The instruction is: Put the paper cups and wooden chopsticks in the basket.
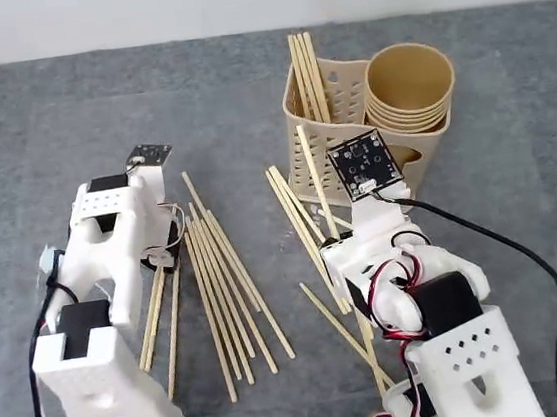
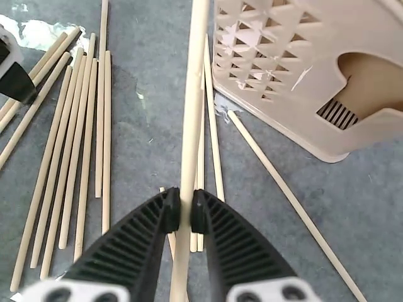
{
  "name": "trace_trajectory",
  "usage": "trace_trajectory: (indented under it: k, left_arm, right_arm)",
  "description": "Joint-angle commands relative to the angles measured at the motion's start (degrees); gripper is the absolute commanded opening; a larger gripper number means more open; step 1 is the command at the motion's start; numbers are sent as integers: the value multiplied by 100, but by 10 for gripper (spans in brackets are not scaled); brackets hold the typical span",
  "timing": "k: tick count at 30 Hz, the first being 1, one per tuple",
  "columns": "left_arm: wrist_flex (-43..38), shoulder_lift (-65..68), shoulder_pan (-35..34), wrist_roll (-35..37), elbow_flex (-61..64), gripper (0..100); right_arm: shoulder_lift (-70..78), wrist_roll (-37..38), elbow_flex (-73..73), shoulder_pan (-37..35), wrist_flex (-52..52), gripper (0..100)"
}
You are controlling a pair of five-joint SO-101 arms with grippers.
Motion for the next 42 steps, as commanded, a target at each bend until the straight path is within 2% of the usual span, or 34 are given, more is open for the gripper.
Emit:
trace_trajectory:
  k: [1,6,17,20,27,33,42]
  left_arm:
    - [404,-853,193,-26,-92,12]
    - [756,-1653,466,0,-75,12]
    - [1134,-2708,510,0,-189,12]
    - [1327,-3305,510,0,-409,12]
    - [1741,-4466,501,9,-1314,12]
    - [1749,-5064,501,88,-1455,12]
    - [2022,-5644,501,237,-1437,12]
  right_arm:
    - [-154,70,-88,13,-31,8]
    - [-154,70,-325,48,22,8]
    - [-585,193,-659,57,31,8]
    - [-927,501,-923,66,31,8]
    - [-963,563,-1512,435,-127,8]
    - [-593,563,-1767,848,-1024,8]
    - [84,527,-1732,1033,-3609,8]
